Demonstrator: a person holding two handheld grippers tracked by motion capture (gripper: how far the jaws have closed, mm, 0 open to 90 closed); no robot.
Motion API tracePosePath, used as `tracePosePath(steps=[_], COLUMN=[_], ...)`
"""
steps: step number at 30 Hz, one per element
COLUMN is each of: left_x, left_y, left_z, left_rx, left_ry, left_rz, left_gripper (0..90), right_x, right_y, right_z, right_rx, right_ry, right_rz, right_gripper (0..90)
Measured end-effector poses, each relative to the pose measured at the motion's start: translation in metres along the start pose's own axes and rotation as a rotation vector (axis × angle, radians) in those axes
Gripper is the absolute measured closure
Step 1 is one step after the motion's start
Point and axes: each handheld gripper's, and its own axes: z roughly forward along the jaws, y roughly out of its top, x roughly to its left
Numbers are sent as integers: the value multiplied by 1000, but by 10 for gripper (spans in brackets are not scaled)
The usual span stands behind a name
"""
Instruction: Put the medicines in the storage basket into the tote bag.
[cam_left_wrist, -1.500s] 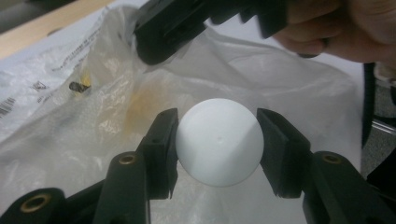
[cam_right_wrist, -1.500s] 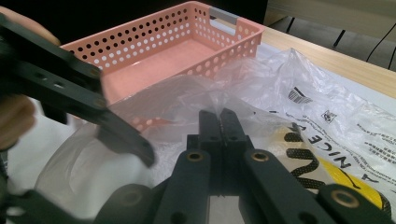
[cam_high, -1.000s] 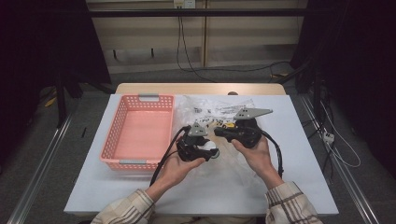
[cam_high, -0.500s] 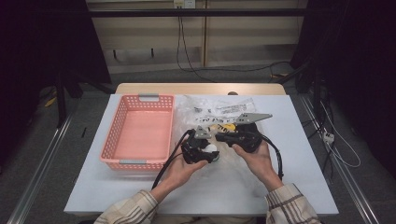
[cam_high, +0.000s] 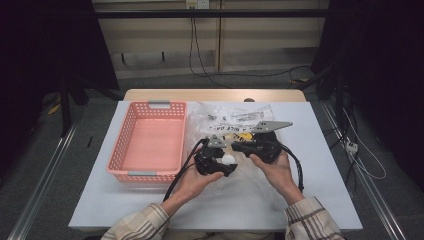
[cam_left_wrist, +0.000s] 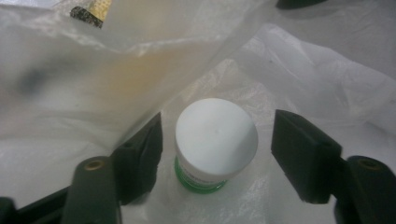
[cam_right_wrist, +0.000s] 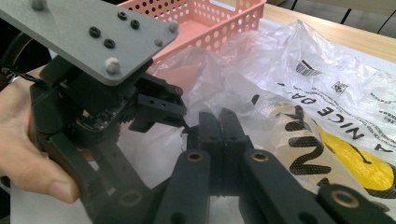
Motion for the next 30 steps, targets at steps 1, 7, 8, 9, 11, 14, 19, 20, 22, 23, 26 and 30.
tracePosePath(steps=[1,7,8,9,11,14,19,20,22,23,26,30], left_x=[0,-4,-6,-7,-8,-10,-19,-21,-24,-26,-28,-31], left_y=[0,1,1,1,2,2,1,0,0,1,0,-1], left_z=[-1,-8,-10,-13,-18,-25,-36,-38,-44,-47,-54,-67], left_rx=[-3,-5,-10,-12,-18,-25,-19,-26,-45,-49,-51,-80], left_ry=[3,14,26,32,22,6,-13,-18,-27,-31,-29,-27], left_rz=[3,35,42,51,67,75,108,117,129,138,140,161], left_gripper=[312,221,207,193,168,158,130,129,127,127,130,132], right_x=[0,-1,-1,-1,0,-1,-1,-1,-1,-1,-2,-1], right_y=[0,0,0,0,0,0,0,0,0,0,-1,-4], right_z=[0,-1,-1,-1,-1,-1,0,0,0,0,-1,-2], right_rx=[1,-1,-1,-2,-2,2,2,3,4,6,10,22], right_ry=[1,-1,-2,-2,-4,-7,-8,-8,-9,-8,-12,-14], right_rz=[1,0,0,0,2,-2,-2,-1,-1,-2,-2,-5], right_gripper=[900,900,900,900,900,900,900,900,900,900,900,900])
